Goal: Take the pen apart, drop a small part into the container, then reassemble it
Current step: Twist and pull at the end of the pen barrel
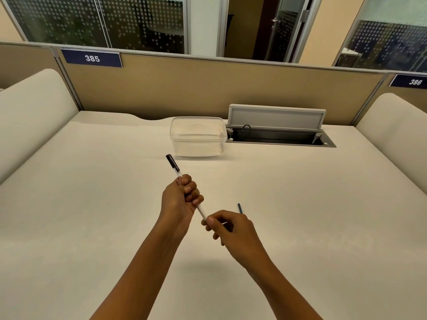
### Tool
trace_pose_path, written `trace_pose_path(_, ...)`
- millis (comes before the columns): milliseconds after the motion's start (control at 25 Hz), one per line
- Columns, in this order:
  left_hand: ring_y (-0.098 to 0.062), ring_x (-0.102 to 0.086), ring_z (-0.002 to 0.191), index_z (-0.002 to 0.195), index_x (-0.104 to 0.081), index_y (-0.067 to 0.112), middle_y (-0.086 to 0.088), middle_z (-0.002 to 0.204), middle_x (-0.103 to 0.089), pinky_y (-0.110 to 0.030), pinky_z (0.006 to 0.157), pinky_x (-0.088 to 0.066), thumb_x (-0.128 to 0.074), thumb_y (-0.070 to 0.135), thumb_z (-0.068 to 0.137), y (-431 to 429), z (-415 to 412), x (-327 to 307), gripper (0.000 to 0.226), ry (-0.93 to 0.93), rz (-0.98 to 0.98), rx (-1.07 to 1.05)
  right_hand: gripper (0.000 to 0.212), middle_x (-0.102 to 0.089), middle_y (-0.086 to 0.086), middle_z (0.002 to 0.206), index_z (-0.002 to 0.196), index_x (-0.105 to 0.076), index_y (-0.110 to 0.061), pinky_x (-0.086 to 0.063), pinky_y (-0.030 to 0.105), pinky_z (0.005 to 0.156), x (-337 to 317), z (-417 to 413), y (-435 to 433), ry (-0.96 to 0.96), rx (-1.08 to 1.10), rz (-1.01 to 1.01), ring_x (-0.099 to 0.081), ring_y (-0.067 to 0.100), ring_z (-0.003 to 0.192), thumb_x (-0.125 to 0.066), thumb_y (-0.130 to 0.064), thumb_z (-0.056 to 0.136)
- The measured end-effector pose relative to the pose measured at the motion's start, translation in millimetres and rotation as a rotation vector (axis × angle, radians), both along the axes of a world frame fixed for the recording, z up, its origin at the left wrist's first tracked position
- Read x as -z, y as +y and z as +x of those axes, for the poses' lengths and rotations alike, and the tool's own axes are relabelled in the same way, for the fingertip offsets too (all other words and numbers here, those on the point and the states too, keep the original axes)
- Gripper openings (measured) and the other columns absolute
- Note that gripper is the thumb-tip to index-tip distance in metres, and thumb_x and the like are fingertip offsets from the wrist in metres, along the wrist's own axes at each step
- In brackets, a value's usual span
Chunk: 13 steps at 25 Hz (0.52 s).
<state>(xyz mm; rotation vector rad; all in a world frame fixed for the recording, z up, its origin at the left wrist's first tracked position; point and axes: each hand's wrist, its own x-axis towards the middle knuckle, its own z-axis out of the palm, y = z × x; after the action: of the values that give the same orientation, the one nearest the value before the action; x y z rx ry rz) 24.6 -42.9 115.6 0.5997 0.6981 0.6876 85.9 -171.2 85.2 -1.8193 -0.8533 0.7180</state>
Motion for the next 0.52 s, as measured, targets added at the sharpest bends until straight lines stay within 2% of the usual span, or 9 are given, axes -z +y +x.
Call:
trace_pose_path(120,-0.006,-0.025,0.032,0.058,-0.037,0.016,0.007,0.038,-0.033,-0.017,0.035,-0.026,-0.016,-0.002,0.088,-0.6,-0.8,2.0,0.042,0.004,-0.015,0.003,0.011,-0.067,-0.011,0.069,0.082,-0.069,-0.024,-0.046,0.01,0.057,1.0,-1.1,-0.9,0.005,0.028,-0.01,-0.061,0.002,0.062,-0.068,-0.035,0.082)
trace_pose_path(280,-0.007,-0.025,0.033,0.058,-0.037,0.016,0.007,0.039,-0.034,-0.018,0.035,-0.026,-0.018,0.001,0.091,-5.6,0.0,4.9,0.041,0.019,-0.004,0.017,0.021,-0.062,-0.009,0.068,0.075,-0.06,-0.024,-0.047,0.013,0.056,1.9,-3.2,-3.1,0.023,0.089,0.011,-0.057,0.007,0.061,-0.078,-0.035,0.072)
trace_pose_path(400,-0.007,-0.025,0.033,0.058,-0.038,0.016,0.007,0.039,-0.034,-0.018,0.035,-0.026,-0.017,-0.002,0.089,-5.8,0.7,4.7,0.041,0.027,0.005,0.017,0.022,-0.065,-0.012,0.081,0.086,-0.063,-0.027,-0.051,0.018,0.062,1.7,-4.3,-2.8,0.075,0.091,0.007,-0.06,0.009,0.068,-0.071,-0.046,0.076)
trace_pose_path(520,-0.007,-0.025,0.033,0.058,-0.038,0.016,0.007,0.039,-0.034,-0.018,0.035,-0.026,-0.016,-0.005,0.085,-4.8,0.7,2.8,0.041,0.021,0.0,0.017,0.019,-0.068,-0.013,0.071,0.083,-0.072,-0.029,-0.047,0.013,0.057,0.4,-3.3,-4.8,0.062,0.04,-0.023,-0.059,0.001,0.063,-0.062,-0.045,0.084)
